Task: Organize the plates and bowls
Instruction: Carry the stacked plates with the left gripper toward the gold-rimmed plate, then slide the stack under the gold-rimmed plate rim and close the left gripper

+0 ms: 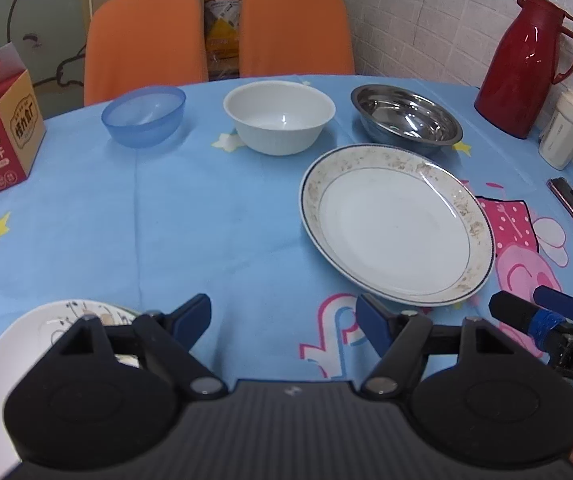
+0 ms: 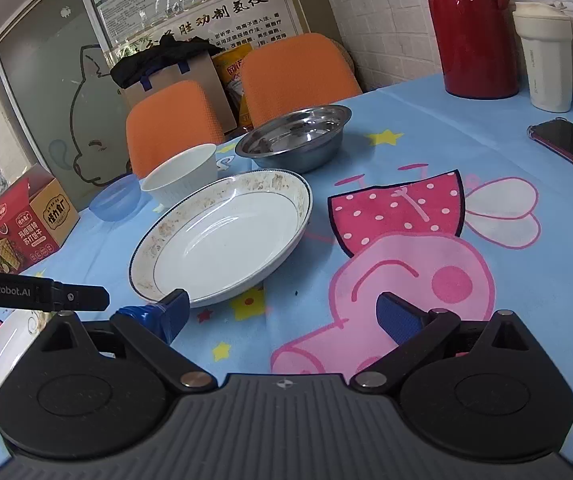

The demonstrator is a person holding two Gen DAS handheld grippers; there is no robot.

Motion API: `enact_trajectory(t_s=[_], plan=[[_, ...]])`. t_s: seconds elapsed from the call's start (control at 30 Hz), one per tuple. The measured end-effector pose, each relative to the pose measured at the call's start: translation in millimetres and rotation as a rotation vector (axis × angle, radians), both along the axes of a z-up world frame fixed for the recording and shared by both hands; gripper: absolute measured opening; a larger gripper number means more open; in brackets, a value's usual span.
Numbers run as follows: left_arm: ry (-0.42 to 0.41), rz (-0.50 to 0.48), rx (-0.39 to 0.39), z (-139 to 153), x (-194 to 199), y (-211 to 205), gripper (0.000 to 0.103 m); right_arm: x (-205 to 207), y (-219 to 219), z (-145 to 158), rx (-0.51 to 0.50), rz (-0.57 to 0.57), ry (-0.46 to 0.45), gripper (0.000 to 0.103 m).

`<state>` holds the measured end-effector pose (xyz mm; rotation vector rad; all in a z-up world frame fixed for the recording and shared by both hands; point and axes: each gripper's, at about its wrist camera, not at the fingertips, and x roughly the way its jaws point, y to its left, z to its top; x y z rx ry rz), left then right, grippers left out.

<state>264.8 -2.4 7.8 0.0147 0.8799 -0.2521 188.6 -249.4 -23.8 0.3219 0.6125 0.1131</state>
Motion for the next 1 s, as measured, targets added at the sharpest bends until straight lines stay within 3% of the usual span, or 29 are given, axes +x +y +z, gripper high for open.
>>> enact_trajectory(t_s=[0.4, 0.57, 0.63, 0.73, 0.87, 1.0], plan=[[0.039, 0.022, -0.022, -3, 23, 11, 0.073, 29, 2, 6, -0.024, 0.017, -0.028, 0.088], [0.125, -0.027, -0.066, 1, 53, 7, 0.073, 55, 1, 11, -0.081, 0.024, -0.034, 0.088], [0.124, -0.056, -0.085, 0, 62, 2, 0.074, 68, 3, 11, -0.103, 0.043, -0.031, 0.088], [0.121, -0.076, -0.056, -7, 76, -9, 0.074, 86, 6, 5, -0.149, 0.070, 0.015, 0.088], [0.145, -0.109, -0.074, -18, 96, -24, 0.073, 104, 9, -4, -0.154, 0.126, 0.086, 0.088], [0.168, -0.151, -0.047, -28, 110, -41, 0.073, 117, 23, -4, -0.255, 0.206, 0.115, 0.088]])
